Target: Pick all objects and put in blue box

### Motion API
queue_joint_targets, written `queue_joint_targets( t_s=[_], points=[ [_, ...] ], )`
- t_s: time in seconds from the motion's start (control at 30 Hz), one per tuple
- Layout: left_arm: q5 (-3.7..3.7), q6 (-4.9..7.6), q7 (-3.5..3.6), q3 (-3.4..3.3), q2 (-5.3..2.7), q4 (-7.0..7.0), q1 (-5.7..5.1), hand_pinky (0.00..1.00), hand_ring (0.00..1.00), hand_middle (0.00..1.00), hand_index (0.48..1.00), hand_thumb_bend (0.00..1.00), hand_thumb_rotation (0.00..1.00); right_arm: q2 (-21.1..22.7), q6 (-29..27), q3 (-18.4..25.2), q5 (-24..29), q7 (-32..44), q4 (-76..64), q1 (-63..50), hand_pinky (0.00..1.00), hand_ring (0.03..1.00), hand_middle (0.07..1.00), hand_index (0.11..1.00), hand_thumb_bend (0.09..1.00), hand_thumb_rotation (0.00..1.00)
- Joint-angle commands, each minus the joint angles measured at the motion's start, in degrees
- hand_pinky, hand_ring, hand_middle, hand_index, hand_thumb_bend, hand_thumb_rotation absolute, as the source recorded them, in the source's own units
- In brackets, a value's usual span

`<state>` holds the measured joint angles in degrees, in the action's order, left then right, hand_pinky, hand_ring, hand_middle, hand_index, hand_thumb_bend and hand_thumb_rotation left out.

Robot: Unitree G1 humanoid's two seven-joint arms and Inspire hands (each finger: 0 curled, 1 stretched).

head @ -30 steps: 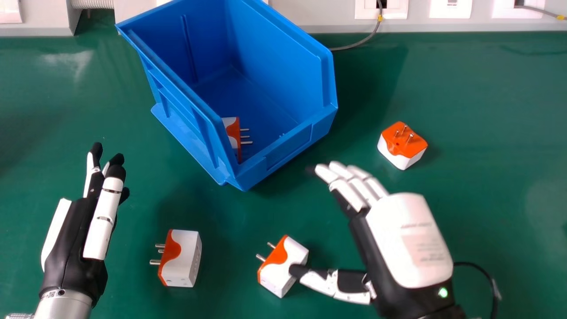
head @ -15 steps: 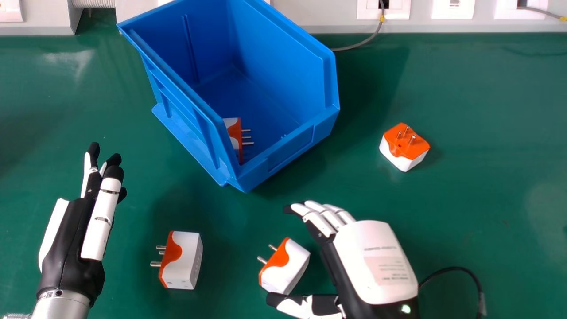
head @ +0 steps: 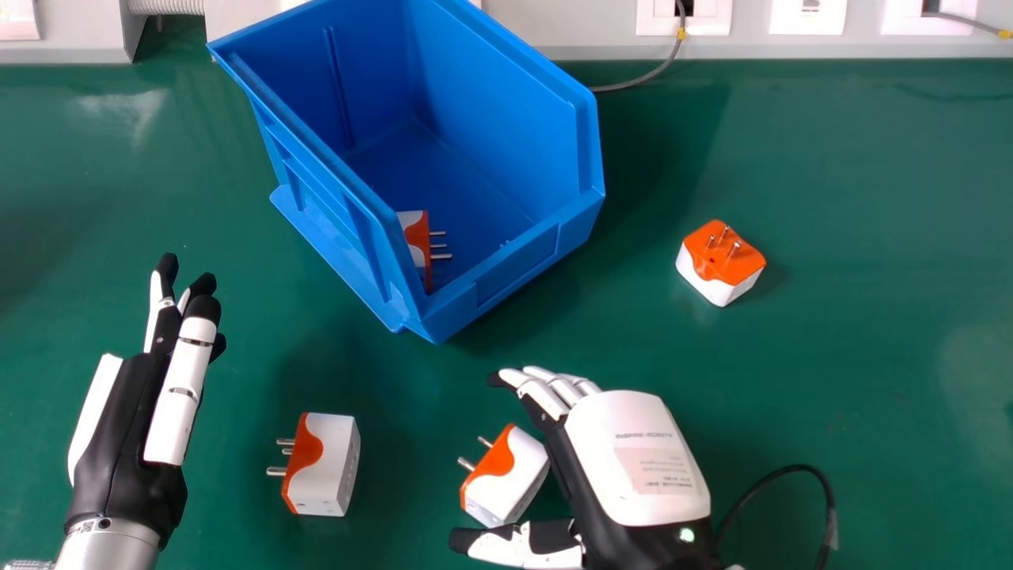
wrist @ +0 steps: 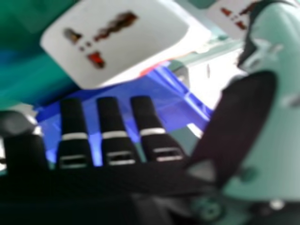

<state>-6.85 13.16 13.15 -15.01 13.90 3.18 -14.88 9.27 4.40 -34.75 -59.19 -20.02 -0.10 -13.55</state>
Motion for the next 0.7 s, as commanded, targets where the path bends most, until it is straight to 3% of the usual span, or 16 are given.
queue_joint_targets(
  t_s=[0.0, 0.27, 0.47, 0.67],
  points=[
    [-0.74, 0.51, 0.03, -0.47, 0.35, -1.39, 0.17, 0.96, 0.99, 0.99, 1.000, 0.37, 1.00, -0.6, 0.8, -0.6, -0.8, 0.2, 0.1, 1.3, 0.69, 0.797, 0.827, 0.809, 0.606, 0.46],
    [-0.76, -0.20, 0.02, -0.45, 0.42, -2.70, -0.32, 0.96, 1.00, 0.99, 1.000, 0.38, 1.00, -0.1, 3.7, -2.3, -2.0, 1.5, 0.5, 2.3, 0.69, 0.799, 0.827, 0.815, 0.612, 0.45],
    [-0.95, 0.31, 0.40, -0.56, 0.51, -1.95, -0.01, 0.97, 1.00, 0.99, 1.000, 0.39, 1.00, -0.2, 5.3, -2.7, -2.2, 4.0, 1.6, 3.6, 0.70, 0.799, 0.829, 0.817, 0.625, 0.42],
    [-1.19, 0.07, 0.63, -0.71, 0.52, -2.05, 0.05, 0.97, 1.00, 0.99, 1.000, 0.41, 1.00, -0.4, 7.3, -3.3, -2.6, 5.9, 2.1, 4.6, 0.70, 0.794, 0.823, 0.816, 0.623, 0.40]
  ],
)
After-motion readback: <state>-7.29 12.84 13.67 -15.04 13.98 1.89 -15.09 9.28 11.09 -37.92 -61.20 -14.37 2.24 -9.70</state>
